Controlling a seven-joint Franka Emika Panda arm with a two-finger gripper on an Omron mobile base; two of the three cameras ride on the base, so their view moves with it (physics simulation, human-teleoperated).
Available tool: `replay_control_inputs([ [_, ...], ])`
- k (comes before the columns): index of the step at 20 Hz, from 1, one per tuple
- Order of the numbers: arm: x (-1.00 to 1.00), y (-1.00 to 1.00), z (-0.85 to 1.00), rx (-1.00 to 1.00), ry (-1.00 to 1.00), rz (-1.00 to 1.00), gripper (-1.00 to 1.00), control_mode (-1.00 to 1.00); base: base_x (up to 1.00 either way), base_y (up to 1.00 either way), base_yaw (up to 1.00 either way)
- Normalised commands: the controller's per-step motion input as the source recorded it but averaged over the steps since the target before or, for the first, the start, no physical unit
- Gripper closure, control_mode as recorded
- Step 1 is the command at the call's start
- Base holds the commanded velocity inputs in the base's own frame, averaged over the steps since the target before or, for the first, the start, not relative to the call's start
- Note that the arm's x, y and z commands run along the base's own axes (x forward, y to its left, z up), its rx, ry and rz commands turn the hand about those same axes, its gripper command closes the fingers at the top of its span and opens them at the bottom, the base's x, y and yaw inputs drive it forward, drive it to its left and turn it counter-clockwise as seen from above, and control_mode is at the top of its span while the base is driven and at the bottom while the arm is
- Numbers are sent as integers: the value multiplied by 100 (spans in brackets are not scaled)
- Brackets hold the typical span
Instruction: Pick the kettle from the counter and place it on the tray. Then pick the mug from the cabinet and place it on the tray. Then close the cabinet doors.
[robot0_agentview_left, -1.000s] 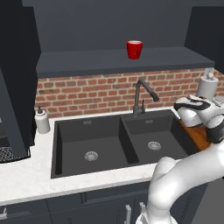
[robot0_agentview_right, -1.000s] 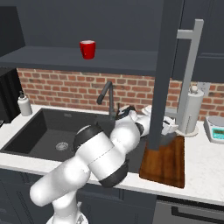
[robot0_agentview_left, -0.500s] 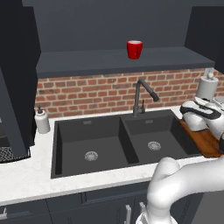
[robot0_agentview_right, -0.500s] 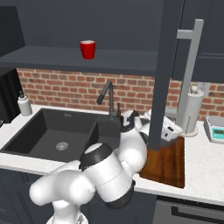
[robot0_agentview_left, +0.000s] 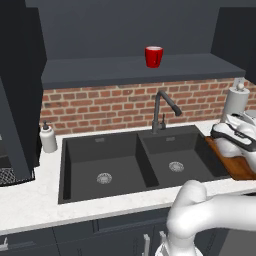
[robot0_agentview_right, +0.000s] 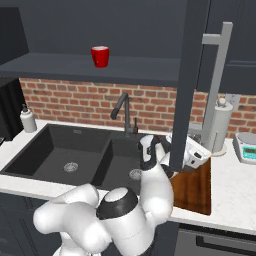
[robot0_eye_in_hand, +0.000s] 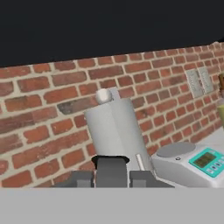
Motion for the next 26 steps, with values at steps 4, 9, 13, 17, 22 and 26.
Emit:
replay_control_inputs([
  [4,-11,0,-13,-10,-10,0,100,-100,0,0,0],
  [9,-8,2,-17,-12,-9,0,100,-100,0,0,0],
  [13,-8,3,-14,-13,-9,0,100,-100,0,0,0],
  [17,-14,1,-16,-12,-10,0,100,-100,0,0,0],
  [22,-7,0,-14,-14,-7,0,100,-100,0,0,0],
  [26,0,1,-4,-13,-1,0,100,-100,0,0,0],
])
